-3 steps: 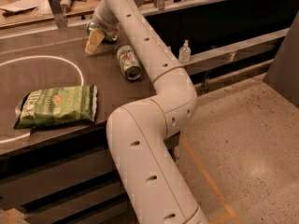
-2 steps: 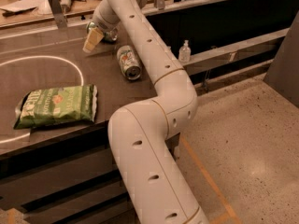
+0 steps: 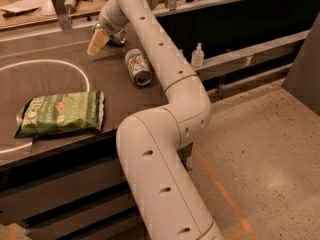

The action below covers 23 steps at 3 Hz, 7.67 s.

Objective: Place green can upright

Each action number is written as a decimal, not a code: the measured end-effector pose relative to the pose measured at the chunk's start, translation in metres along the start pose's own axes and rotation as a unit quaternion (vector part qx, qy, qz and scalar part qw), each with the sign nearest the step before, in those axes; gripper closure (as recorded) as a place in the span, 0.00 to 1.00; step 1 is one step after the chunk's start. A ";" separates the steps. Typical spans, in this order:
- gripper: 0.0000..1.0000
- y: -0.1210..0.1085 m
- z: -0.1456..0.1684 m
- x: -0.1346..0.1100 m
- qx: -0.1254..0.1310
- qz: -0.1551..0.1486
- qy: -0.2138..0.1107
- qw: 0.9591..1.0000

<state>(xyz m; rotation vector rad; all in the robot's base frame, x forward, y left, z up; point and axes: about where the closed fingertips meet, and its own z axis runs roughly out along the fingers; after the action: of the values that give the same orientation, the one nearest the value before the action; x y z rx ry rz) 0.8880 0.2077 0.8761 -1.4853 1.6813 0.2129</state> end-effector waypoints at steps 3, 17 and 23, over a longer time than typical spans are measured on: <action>0.00 0.004 0.012 0.003 0.000 0.008 0.016 1.000; 0.44 0.056 0.015 -0.017 -0.076 -0.080 0.055 0.992; 0.45 0.081 0.010 -0.026 -0.118 -0.108 0.062 0.985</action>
Offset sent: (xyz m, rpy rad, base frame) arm 0.0650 0.0064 0.0239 -0.0216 0.0121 -0.0256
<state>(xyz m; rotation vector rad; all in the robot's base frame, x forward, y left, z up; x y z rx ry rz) 0.8201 0.2553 0.8556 -1.8788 1.6198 0.2108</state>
